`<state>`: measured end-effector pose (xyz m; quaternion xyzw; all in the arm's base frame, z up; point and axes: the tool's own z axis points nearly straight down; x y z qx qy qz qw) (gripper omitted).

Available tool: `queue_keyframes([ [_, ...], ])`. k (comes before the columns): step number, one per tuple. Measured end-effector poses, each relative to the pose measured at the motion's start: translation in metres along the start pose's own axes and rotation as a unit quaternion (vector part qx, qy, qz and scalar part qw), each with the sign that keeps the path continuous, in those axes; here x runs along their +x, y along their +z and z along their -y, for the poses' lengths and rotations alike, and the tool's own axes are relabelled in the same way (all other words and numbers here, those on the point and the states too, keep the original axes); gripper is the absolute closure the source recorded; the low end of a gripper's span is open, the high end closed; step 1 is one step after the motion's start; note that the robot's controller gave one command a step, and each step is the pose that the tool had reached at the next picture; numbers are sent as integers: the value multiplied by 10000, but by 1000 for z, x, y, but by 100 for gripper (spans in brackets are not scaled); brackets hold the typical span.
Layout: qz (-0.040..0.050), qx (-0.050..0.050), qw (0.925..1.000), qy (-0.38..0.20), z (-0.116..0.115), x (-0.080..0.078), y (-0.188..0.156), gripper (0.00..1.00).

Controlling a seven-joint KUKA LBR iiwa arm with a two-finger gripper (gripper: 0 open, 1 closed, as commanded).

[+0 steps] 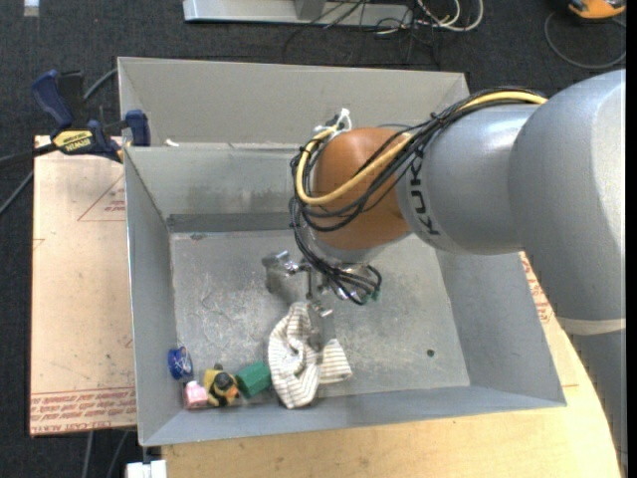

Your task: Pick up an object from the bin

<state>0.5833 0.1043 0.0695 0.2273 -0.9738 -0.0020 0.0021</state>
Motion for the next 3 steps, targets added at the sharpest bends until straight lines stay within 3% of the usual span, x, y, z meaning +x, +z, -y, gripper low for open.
queue_keyframes([
  [1, 49, 23, 9981, -620, -11, 1, -37, 0],
  [2, 22, -13, 9569, -2904, -78, -14, -30, 0],
  [3, 51, 27, 9546, -2979, -29, -3, 0, 0],
])
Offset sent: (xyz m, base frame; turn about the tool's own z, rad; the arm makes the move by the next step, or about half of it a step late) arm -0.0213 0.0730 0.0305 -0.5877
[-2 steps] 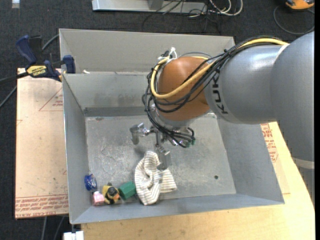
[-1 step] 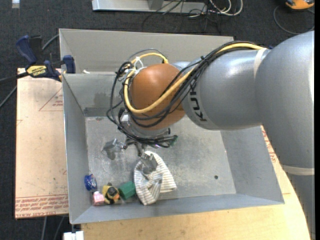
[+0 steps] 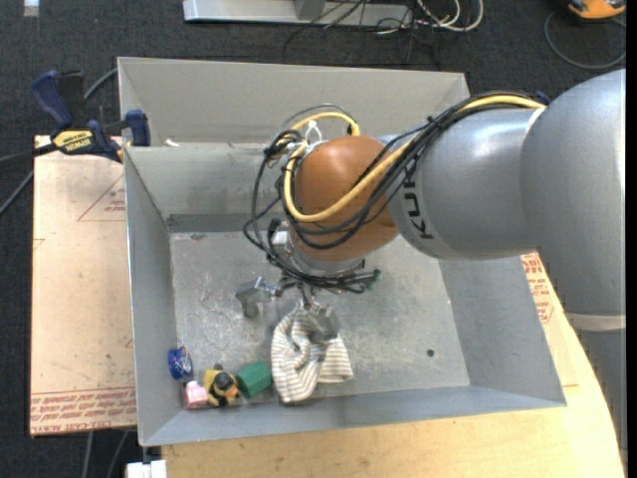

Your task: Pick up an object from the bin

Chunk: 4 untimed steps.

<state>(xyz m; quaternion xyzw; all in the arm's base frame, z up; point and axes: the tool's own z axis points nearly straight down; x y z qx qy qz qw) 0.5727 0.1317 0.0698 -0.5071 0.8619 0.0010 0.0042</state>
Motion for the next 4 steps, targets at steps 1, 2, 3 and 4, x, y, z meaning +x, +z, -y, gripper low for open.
queue_keyframes([
  [1, 6, -49, 9804, -1968, -58, 37, -1, 100],
  [2, 7, -49, 9805, -1962, -58, 37, -1, 100],
  [3, 3, -62, 9806, -1958, -59, 38, -6, 100],
  [4, 11, -54, 9807, -1954, -59, 37, -18, 100],
])
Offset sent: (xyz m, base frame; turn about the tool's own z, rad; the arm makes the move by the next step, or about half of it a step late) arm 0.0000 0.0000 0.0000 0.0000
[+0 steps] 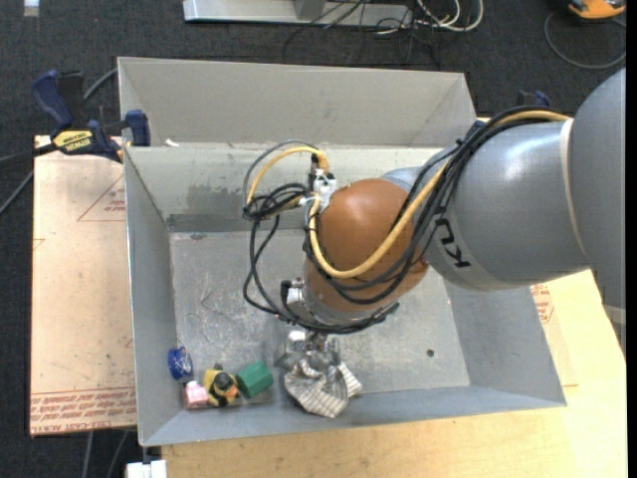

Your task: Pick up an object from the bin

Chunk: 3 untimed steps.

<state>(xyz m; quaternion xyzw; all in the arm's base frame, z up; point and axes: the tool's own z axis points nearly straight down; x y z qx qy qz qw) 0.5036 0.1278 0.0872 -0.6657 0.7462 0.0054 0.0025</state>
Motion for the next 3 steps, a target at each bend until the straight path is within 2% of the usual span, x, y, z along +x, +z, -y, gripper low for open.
queue_keyframes([
  [3, 8, -1, 10000, 10, 0, -1, -38, 100],
])
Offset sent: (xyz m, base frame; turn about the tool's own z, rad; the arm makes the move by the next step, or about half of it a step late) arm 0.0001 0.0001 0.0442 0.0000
